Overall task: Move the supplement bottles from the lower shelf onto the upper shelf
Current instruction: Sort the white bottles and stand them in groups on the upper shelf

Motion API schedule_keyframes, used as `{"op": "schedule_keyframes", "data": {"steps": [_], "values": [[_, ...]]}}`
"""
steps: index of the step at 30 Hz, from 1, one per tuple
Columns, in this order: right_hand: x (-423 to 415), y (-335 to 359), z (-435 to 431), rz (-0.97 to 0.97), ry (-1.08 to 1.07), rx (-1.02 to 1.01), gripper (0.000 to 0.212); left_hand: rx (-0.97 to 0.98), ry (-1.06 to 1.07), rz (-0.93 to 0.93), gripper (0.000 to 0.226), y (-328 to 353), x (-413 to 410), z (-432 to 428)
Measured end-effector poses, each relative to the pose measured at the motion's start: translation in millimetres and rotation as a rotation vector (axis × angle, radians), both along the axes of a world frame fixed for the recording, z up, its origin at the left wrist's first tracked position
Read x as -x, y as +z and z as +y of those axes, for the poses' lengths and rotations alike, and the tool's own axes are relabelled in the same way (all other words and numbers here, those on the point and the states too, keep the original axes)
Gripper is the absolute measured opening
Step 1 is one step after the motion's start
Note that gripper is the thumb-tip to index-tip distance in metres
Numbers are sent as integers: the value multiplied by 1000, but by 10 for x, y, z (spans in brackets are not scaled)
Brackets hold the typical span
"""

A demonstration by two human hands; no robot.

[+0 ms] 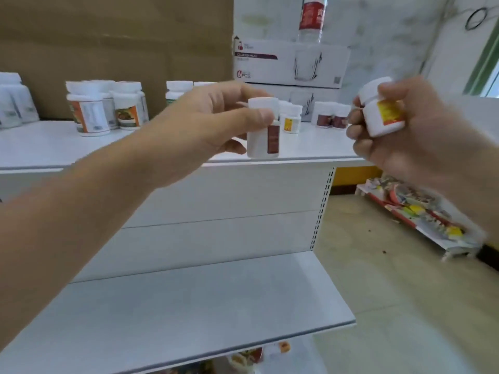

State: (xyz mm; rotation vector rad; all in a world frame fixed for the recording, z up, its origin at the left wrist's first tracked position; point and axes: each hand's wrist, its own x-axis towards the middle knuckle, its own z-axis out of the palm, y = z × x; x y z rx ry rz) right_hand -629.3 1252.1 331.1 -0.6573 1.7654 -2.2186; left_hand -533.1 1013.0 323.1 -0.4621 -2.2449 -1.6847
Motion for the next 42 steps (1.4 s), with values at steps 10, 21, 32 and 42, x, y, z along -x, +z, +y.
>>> {"op": "schedule_keyframes", "data": {"steps": [10,21,32,42], "values": [[1225,169,-269,684,18,-780,25,526,347,-253,19,448,1289,0],[1715,160,-798,1389,-216,-1013,41,334,325,-279,25,237,1533,-225],[1625,72,-383,1373,-237,-942,44,394,354,-243,25,231,1489,-222],[1520,-62,643,879,-50,-1266,37,670,193,-176,29,475,1486,302]]}}
